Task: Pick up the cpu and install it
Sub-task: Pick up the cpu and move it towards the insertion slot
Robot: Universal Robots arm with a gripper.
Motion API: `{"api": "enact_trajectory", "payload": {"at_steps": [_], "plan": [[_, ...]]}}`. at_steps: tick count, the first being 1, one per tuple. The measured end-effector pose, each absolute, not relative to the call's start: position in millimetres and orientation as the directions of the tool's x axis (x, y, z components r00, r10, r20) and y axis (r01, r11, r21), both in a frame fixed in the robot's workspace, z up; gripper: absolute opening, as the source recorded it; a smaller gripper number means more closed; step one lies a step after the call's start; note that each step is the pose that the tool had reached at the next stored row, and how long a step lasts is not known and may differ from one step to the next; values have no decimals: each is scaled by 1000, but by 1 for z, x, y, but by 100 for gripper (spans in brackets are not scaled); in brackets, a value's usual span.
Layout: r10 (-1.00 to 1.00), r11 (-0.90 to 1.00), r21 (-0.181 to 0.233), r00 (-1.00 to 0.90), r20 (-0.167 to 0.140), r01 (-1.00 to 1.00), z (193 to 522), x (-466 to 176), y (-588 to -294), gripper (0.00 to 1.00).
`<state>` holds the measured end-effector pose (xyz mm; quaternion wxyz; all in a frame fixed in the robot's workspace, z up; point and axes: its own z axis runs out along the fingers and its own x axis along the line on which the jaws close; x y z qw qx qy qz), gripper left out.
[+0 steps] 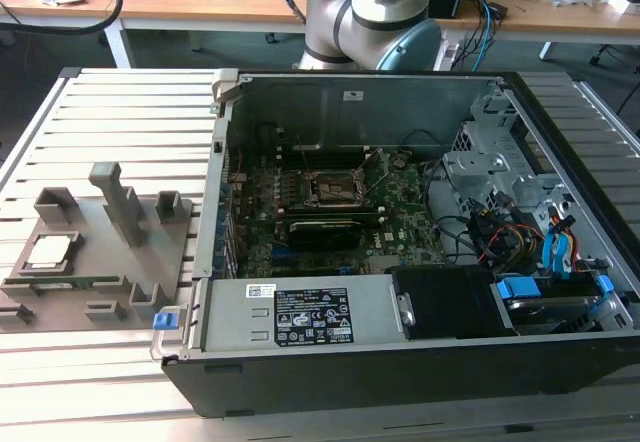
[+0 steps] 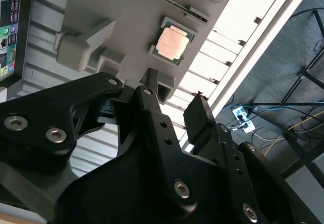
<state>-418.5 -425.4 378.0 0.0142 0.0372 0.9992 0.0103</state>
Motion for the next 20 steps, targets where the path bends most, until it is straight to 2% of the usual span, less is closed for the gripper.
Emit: {"api": "enact_trajectory", "payload": {"at_steps": [20], "plan": [[75, 997, 22, -997, -28, 74, 363, -418, -425, 48]]}}
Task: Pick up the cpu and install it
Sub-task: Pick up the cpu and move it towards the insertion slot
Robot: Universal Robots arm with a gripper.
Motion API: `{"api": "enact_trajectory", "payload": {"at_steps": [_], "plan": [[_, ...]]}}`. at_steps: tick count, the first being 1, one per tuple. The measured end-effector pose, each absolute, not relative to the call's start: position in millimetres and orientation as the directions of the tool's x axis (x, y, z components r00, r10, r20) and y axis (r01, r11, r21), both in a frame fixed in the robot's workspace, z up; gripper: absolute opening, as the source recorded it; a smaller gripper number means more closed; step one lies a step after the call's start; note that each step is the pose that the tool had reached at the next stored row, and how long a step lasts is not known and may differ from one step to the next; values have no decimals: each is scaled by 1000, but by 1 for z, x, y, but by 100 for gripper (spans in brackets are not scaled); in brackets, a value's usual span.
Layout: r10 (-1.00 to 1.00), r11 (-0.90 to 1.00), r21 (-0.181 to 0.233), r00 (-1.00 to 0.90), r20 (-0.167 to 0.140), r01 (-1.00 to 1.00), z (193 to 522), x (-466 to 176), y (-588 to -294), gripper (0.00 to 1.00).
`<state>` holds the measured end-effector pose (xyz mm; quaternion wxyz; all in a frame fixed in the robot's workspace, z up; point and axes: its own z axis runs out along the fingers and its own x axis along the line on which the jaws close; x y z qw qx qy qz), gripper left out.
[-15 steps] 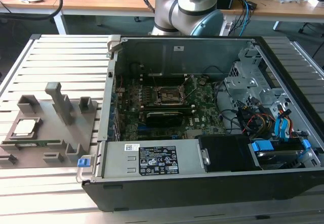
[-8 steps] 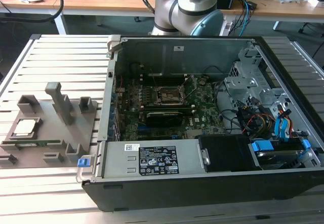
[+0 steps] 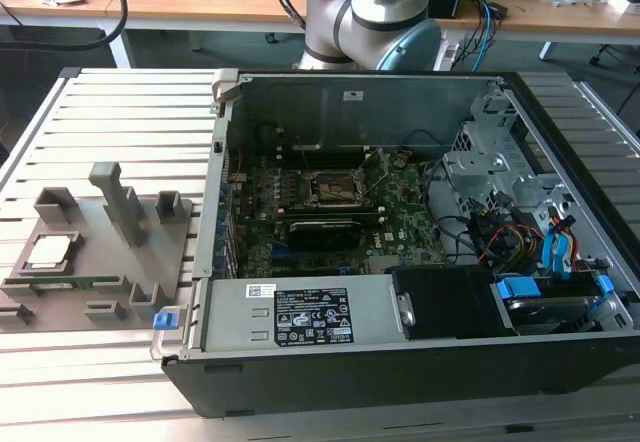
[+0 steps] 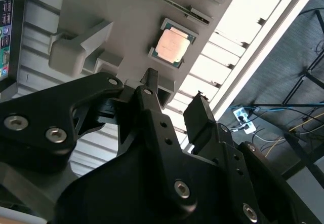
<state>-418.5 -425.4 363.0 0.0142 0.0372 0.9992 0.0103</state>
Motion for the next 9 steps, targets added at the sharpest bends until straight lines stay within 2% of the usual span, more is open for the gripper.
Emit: {"api": "enact_trajectory", "payload": {"at_steps": [9], "plan": [[75, 997, 22, -997, -28, 74, 357, -418, -425, 48]]}}
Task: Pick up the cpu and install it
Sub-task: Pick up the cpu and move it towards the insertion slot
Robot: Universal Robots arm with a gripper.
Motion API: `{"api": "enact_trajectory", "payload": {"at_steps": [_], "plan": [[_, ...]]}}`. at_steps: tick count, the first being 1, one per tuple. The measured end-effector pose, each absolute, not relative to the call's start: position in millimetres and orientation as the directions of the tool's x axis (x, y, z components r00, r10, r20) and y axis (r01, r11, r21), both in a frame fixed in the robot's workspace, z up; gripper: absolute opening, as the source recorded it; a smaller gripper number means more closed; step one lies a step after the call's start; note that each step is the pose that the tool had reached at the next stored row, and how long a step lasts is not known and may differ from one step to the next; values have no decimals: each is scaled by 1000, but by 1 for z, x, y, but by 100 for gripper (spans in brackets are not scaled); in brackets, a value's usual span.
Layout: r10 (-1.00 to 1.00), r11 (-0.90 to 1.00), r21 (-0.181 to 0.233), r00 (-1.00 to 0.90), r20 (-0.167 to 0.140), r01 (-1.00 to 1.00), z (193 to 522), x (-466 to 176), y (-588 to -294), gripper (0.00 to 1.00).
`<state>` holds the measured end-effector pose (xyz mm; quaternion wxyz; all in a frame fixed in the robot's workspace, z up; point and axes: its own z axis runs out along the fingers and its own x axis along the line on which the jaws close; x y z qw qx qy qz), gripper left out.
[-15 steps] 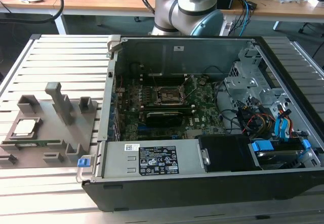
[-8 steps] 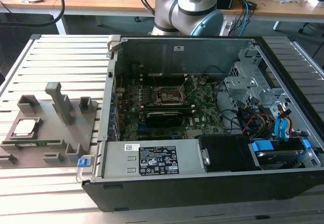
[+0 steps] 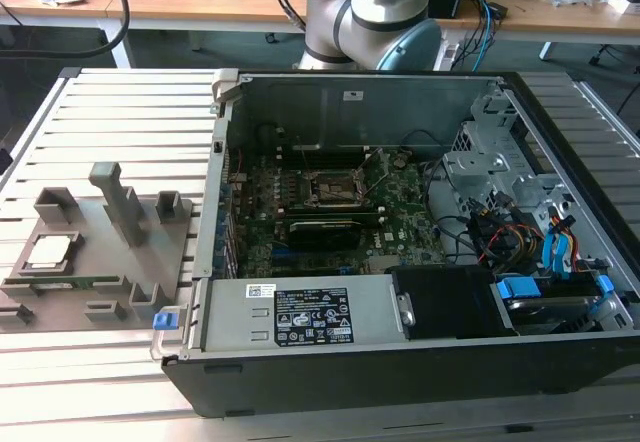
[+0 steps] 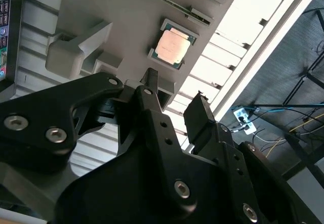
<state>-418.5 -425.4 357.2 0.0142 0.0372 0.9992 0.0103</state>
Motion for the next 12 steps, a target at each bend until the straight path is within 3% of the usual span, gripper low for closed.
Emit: {"api": "enact_trajectory", "payload": {"at_steps": [12], "plan": [[75, 997, 22, -997, -28, 74, 350, -418, -425, 48]]}}
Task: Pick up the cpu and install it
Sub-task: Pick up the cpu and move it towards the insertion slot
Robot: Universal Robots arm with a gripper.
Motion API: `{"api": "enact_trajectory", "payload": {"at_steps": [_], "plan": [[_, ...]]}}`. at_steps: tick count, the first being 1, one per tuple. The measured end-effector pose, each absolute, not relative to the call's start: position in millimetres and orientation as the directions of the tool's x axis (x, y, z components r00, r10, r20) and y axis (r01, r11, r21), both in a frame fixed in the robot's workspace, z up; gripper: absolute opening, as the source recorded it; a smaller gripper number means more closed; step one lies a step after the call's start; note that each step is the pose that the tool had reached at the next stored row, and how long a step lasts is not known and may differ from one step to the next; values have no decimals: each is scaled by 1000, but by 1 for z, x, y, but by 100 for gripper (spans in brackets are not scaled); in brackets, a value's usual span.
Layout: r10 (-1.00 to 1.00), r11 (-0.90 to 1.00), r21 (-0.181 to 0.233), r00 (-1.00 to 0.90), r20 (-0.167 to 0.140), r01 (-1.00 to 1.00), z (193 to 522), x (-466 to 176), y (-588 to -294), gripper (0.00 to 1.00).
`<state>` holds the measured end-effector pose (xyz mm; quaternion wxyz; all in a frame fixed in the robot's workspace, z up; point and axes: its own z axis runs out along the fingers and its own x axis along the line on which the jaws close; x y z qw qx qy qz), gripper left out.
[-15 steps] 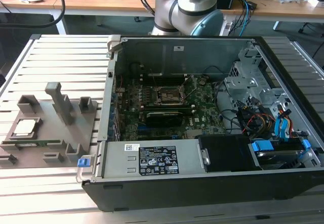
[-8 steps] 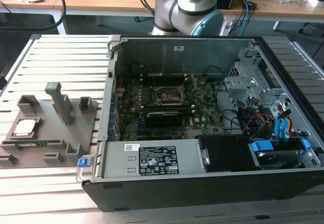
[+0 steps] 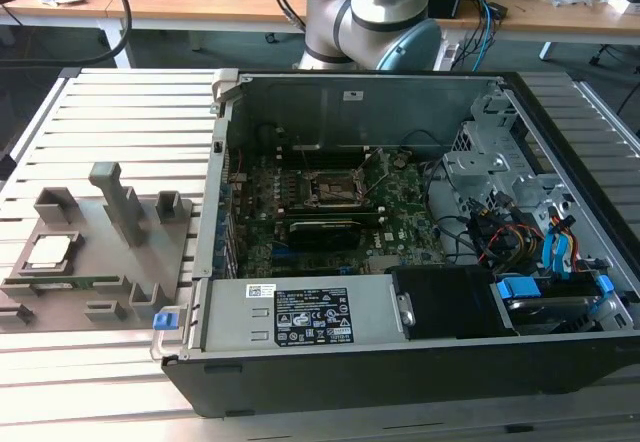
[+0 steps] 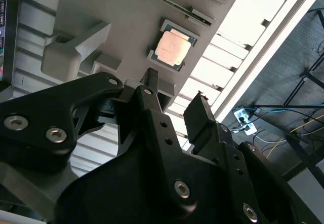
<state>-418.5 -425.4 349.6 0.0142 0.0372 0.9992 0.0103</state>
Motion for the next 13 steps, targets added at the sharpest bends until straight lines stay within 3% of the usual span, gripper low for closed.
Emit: {"api": "enact_trajectory", "payload": {"at_steps": [13], "plan": [[75, 997, 22, -997, -28, 74, 344, -418, -425, 48]]}}
